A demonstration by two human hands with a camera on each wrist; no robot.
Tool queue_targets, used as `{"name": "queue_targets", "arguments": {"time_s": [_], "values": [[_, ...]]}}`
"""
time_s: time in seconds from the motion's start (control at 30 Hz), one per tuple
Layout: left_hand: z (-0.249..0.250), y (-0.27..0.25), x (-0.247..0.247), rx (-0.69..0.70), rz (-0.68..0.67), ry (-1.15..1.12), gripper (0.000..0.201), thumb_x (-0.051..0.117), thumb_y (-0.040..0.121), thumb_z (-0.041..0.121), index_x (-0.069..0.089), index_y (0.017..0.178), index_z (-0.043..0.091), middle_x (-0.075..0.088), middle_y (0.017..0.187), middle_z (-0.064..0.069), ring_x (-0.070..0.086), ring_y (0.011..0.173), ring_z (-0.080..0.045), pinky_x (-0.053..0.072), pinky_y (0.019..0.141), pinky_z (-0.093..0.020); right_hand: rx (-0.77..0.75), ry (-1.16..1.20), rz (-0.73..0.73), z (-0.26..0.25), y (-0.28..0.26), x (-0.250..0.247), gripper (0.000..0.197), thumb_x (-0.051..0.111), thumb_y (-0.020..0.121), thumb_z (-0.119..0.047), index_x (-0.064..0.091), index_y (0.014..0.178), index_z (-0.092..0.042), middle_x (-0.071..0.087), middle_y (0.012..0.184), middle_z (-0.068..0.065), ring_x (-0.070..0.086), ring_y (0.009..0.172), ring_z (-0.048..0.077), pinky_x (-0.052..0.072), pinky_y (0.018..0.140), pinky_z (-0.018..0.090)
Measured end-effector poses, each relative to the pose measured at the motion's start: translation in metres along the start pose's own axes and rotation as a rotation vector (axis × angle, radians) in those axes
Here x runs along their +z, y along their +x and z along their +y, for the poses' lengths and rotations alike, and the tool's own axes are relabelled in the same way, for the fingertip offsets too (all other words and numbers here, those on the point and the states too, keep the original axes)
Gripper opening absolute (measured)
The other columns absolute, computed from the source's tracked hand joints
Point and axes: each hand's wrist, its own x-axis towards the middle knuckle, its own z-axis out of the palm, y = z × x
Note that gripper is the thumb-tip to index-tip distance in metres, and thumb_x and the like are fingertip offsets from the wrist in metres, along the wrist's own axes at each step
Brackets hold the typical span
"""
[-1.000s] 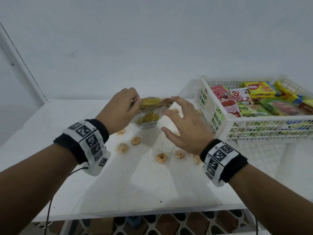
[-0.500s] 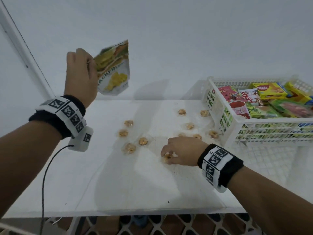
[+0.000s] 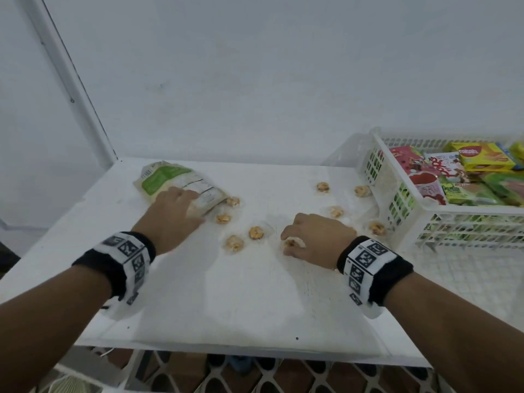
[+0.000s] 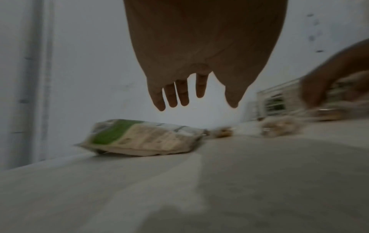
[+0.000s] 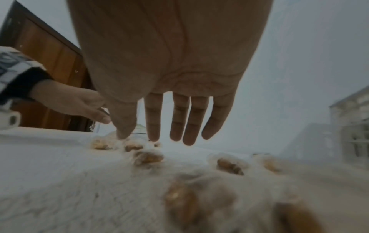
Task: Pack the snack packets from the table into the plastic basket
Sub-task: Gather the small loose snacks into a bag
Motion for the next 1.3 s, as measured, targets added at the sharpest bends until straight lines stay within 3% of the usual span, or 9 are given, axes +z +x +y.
{"name": "queue_targets", "arguments": {"time_s": [0.13,0.23,0.37,0.57,0.7,0.93,1.03,1.2,1.3], "values": [[0.047,-0.014,0.018,0.125,-0.168,0.035,0.086,0.038,0.091,0.077,0.031,0.154,0.020,0.032,0.157,-0.010,0.027,0.145,-0.028,0.031,0.118,-0.047,0.125,0.037,0.099,0.018,-0.018,-0.008,0.059,0.046,0.093,-0.073,0.046,0.143,-0.041,0.039,0.144,-0.006,0.044,0.127,0.017,0.048,0.100,0.042],[0.071,-0.005,0.035,-0.006,-0.353,0.072,0.101,0.026,0.088,0.084,0.011,0.161,0.016,0.006,0.167,-0.017,0.002,0.156,-0.031,0.012,0.125,-0.051,0.315,0.048,-0.004,0.037,-0.037,-0.004,0.084,0.045,0.088,-0.080,0.023,0.157,-0.039,0.010,0.167,0.003,0.015,0.152,0.027,0.031,0.118,0.052],[0.099,0.008,0.047,-0.105,-0.511,0.005,0.099,0.034,0.094,0.076,-0.004,0.161,0.014,-0.014,0.166,-0.024,-0.018,0.153,-0.041,-0.001,0.124,-0.055,0.509,0.093,-0.228,0.051,-0.059,0.009,0.104,0.042,0.084,-0.085,0.000,0.161,-0.030,-0.010,0.168,0.016,-0.007,0.155,0.041,0.009,0.123,0.058],[0.148,0.014,0.043,-0.069,-0.586,0.078,0.068,0.019,0.111,0.042,-0.008,0.159,0.004,-0.013,0.163,-0.032,-0.013,0.151,-0.050,0.000,0.123,-0.055,0.451,0.111,-0.260,0.055,-0.061,0.017,0.072,0.057,0.098,-0.047,0.018,0.155,-0.028,0.013,0.160,0.021,0.027,0.145,0.046,0.033,0.114,0.054],[0.169,0.020,0.054,0.032,-0.630,0.027,0.067,0.022,0.110,0.043,-0.006,0.161,0.009,-0.013,0.165,-0.026,-0.015,0.152,-0.046,0.002,0.125,-0.055,0.370,0.183,-0.216,0.047,-0.053,0.017,0.068,0.051,0.105,-0.036,0.012,0.161,-0.029,-0.001,0.167,0.021,0.011,0.154,0.043,0.023,0.120,0.053],[0.138,0.060,0.044,0.055,-0.316,0.098,0.083,0.031,0.096,0.073,0.017,0.160,0.023,0.014,0.167,-0.013,0.015,0.152,-0.037,0.020,0.123,-0.053,0.499,0.198,-0.144,0.072,-0.058,0.018,0.101,0.045,0.090,-0.077,-0.005,0.163,-0.027,-0.022,0.167,0.016,-0.018,0.153,0.041,0.002,0.123,0.057],[0.113,0.085,0.043,-0.095,-0.382,0.207,0.093,0.023,0.090,0.083,0.010,0.162,0.026,0.003,0.168,-0.018,0.003,0.155,-0.039,0.012,0.124,-0.055,0.553,0.184,-0.181,0.084,-0.052,0.019,0.116,0.044,0.080,-0.088,-0.006,0.162,-0.023,-0.019,0.166,0.022,-0.013,0.152,0.047,0.005,0.123,0.060],[0.105,0.093,0.054,-0.177,-0.497,0.157,0.100,0.023,0.086,0.087,0.020,0.160,0.019,0.029,0.159,-0.023,0.030,0.147,-0.039,0.029,0.117,-0.055,0.498,0.149,-0.209,0.085,-0.042,0.018,0.110,0.045,0.083,-0.085,0.002,0.162,-0.022,-0.010,0.168,0.021,0.000,0.154,0.045,0.017,0.123,0.059],[0.127,0.087,0.058,-0.143,-0.513,0.103,0.091,0.030,0.094,0.078,0.020,0.160,0.016,0.028,0.161,-0.021,0.027,0.149,-0.036,0.027,0.119,-0.053,0.430,0.175,-0.215,0.084,-0.039,0.015,0.101,0.049,0.090,-0.076,0.005,0.162,-0.020,-0.008,0.169,0.015,0.004,0.155,0.040,0.023,0.121,0.058]]}}
